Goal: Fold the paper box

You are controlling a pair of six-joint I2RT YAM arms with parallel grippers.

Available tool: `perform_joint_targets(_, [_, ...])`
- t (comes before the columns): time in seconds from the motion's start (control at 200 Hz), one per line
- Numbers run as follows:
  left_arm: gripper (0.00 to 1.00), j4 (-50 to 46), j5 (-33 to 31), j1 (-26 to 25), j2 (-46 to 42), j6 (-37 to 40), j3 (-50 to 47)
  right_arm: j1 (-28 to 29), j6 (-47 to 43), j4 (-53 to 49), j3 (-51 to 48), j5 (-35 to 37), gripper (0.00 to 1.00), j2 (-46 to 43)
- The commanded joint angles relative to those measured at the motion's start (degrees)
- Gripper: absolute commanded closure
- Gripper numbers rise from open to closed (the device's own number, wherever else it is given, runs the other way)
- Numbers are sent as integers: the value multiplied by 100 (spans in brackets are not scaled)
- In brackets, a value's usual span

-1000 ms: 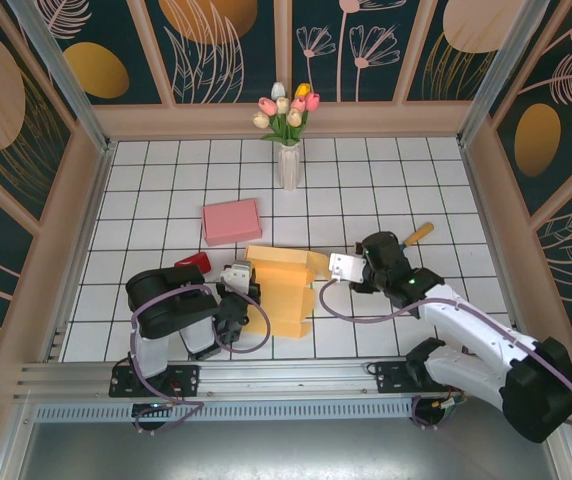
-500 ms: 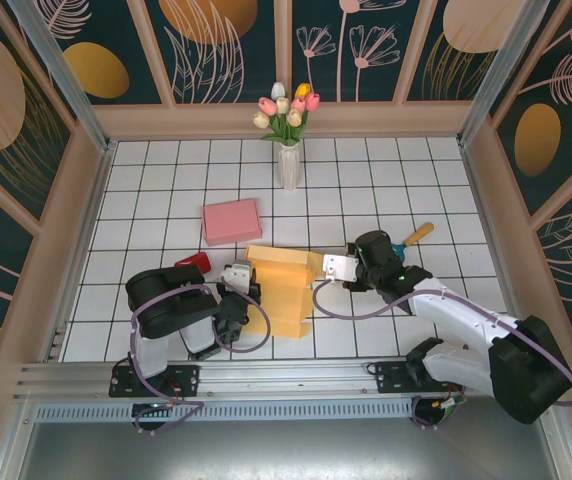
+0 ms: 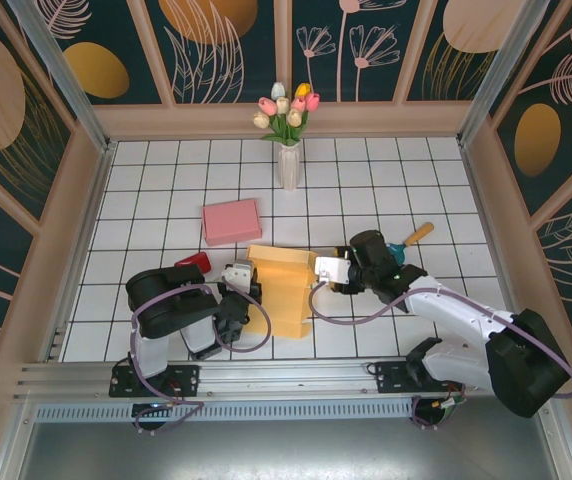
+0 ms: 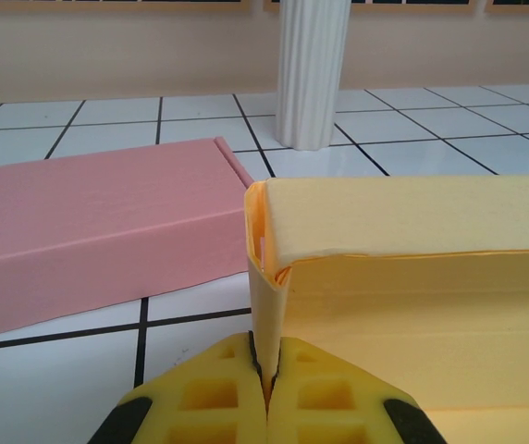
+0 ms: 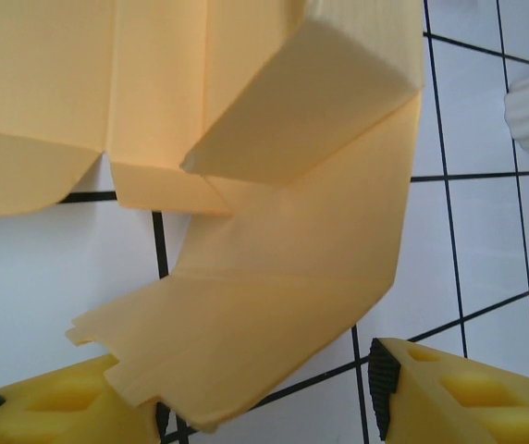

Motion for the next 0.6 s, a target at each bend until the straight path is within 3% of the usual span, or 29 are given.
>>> perform_joint_targets(0.0, [100, 414, 111, -15, 77, -45, 36, 133, 321, 284, 217, -284, 41, 82])
perform_joint_targets(0.596, [100, 381, 145, -17, 134, -40, 71, 460, 1177, 1016, 580, 326, 42, 1220])
